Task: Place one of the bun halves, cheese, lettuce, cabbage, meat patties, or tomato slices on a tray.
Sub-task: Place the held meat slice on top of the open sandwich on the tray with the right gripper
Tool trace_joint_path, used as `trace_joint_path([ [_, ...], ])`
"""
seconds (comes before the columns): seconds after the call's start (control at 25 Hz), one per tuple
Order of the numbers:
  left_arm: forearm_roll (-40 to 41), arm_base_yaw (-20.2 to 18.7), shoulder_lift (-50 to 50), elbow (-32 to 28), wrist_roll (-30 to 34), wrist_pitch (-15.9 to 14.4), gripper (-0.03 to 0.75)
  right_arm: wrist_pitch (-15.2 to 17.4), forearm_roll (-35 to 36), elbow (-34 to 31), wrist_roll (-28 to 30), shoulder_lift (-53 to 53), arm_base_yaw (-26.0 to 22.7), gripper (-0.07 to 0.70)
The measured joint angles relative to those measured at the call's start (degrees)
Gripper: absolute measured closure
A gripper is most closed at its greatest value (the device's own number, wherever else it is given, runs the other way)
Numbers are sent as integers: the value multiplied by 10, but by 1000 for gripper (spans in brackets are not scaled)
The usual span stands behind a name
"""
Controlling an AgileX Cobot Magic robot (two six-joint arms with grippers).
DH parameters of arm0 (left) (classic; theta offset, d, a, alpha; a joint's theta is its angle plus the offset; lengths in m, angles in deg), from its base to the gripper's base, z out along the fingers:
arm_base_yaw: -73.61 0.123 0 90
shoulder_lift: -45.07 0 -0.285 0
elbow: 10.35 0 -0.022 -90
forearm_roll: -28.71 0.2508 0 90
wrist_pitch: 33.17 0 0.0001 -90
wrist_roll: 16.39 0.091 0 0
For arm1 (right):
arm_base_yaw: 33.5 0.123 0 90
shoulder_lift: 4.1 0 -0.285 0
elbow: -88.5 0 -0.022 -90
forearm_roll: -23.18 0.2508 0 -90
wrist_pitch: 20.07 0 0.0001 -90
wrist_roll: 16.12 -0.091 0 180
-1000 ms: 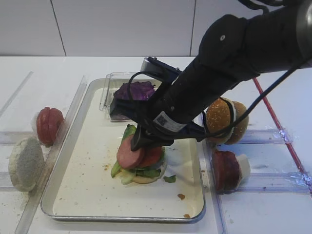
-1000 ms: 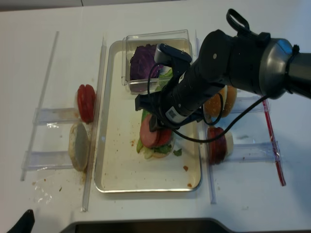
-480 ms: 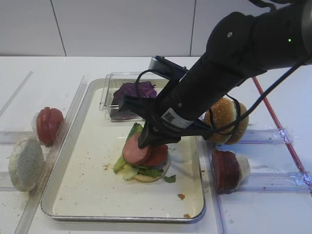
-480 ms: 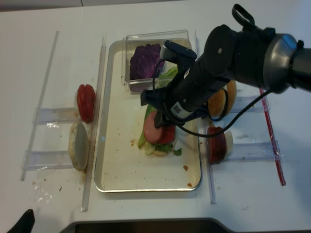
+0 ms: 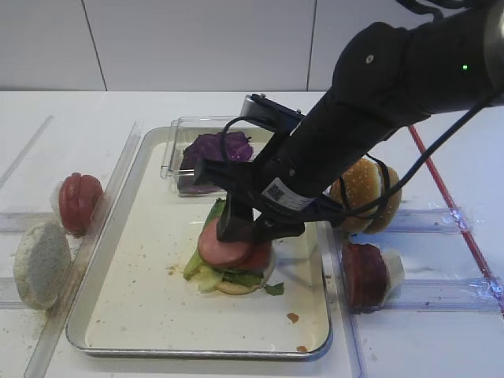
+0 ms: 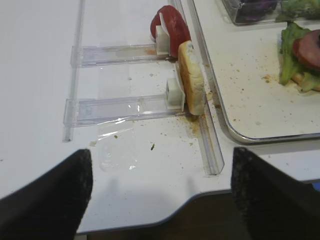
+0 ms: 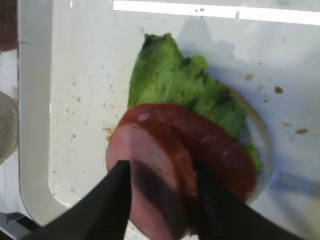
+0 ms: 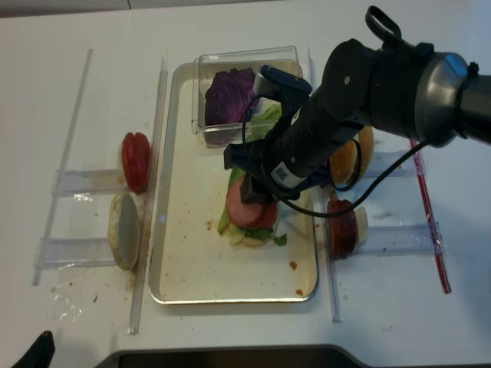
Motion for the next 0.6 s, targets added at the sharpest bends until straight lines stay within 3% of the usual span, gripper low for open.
trace_joint_path([
  [0.16,0,0,0,0,0,0,179,6,-5,0,0,0,0,279],
  [0.6,0,0,0,0,0,0,179,16,-71,0,-36,15,0,272],
])
